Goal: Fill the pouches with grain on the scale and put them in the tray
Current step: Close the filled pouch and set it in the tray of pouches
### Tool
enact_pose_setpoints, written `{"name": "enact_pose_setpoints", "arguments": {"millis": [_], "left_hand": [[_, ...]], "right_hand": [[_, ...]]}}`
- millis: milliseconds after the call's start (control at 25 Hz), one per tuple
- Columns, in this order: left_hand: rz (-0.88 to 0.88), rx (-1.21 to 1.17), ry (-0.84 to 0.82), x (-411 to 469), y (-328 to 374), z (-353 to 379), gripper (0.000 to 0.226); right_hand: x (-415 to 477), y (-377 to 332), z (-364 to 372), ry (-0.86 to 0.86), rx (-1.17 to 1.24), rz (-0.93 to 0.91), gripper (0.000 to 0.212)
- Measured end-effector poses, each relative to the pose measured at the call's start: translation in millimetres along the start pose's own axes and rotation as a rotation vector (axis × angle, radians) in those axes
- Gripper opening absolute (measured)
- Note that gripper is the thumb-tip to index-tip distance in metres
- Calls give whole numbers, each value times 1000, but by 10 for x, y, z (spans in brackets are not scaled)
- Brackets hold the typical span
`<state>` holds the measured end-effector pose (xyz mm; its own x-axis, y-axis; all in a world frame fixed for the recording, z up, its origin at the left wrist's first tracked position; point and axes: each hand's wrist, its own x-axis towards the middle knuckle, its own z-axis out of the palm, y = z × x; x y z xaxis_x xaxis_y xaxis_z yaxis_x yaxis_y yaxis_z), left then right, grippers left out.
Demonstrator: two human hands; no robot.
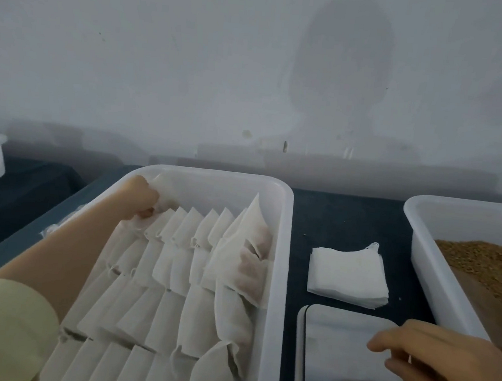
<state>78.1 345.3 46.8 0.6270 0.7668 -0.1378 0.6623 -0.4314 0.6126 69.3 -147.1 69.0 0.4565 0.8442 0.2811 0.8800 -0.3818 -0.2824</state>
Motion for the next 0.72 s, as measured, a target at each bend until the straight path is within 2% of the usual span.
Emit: {"name": "enact_pose_setpoints", "arguments": {"millis": [80,160,320,400,520,640,720], "left_hand": [[-19,-25,30,-27,-16,43,12],[8,93,49,-86,7,98,10],[146,415,152,-236,157,58,34],[170,431,194,-323,211,-33,42],[210,441,274,-556,317,-143,34],[386,450,345,-1012,746,-23,25],[555,402,283,-1393,1137,222,20]], "right_hand": [[-6,14,-5,-45,20,-13,7],[-35,32,-31,-27,36,-19,26],[-69,14,-68,-89,183,120,29],[-71,-11,-106,-97,194,148,30],[-73,-24,-142,-61,211,159,28],[-63,-3,-205,32,226,205,26],[-67,56,-243,139,230,256,20]]}}
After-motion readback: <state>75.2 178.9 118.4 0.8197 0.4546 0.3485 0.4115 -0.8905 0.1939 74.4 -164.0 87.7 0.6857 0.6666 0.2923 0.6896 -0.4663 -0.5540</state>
